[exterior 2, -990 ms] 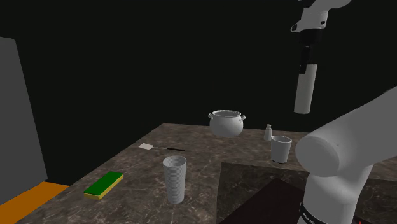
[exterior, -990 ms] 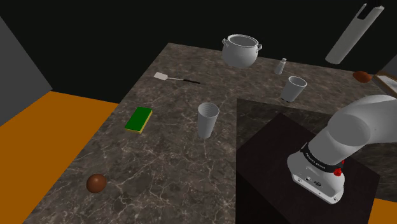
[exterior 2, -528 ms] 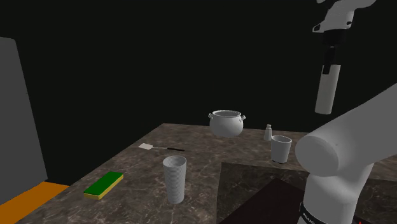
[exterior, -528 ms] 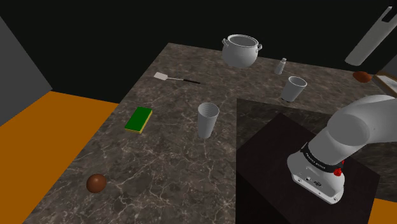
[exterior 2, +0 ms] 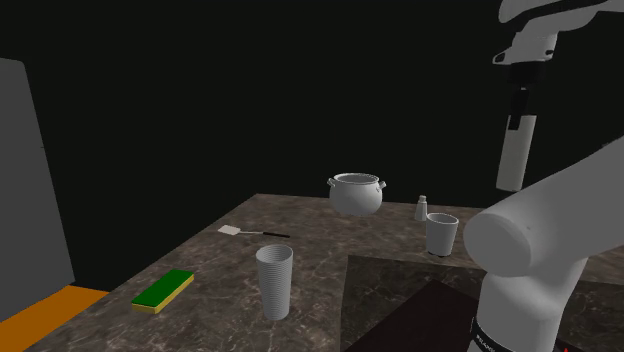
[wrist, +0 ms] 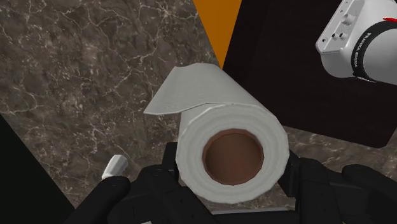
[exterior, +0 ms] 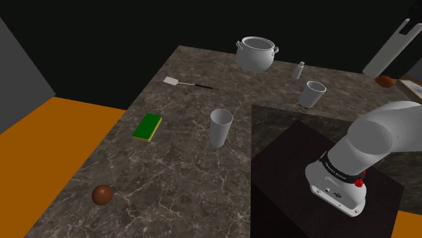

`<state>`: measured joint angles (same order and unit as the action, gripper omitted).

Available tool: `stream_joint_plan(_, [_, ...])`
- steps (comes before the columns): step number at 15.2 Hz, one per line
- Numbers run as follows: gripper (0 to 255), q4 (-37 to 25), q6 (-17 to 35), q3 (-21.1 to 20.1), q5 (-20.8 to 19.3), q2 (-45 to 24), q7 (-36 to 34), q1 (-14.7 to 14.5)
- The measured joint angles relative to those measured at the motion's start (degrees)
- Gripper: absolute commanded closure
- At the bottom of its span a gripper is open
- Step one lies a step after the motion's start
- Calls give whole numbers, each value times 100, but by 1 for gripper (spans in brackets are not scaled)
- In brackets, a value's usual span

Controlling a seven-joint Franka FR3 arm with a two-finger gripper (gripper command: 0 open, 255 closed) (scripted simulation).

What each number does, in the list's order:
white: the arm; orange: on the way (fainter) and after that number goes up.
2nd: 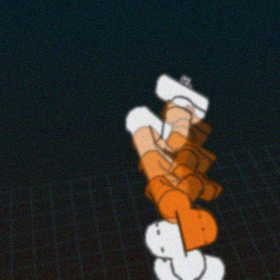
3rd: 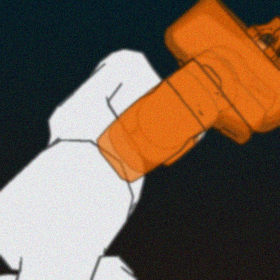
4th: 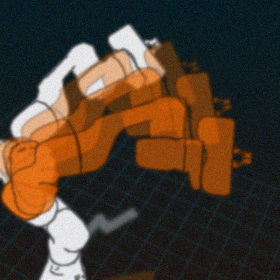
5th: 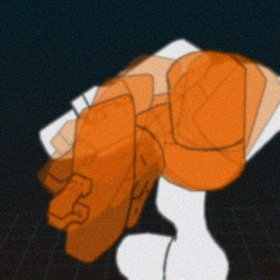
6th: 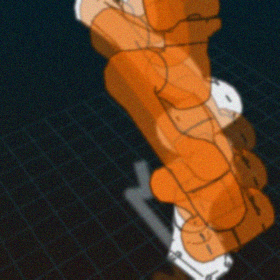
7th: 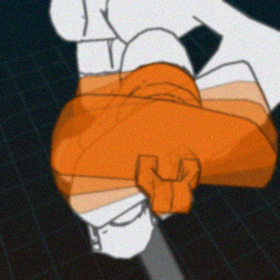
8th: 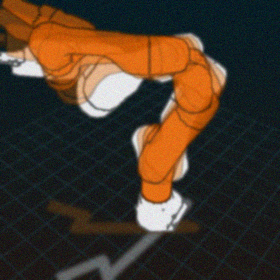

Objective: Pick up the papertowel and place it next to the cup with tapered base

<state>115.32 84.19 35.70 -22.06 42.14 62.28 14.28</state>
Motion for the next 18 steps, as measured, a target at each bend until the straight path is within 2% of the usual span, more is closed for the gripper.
stream_joint_plan(18, [255,1587,1165,311,-382,448,-167,230])
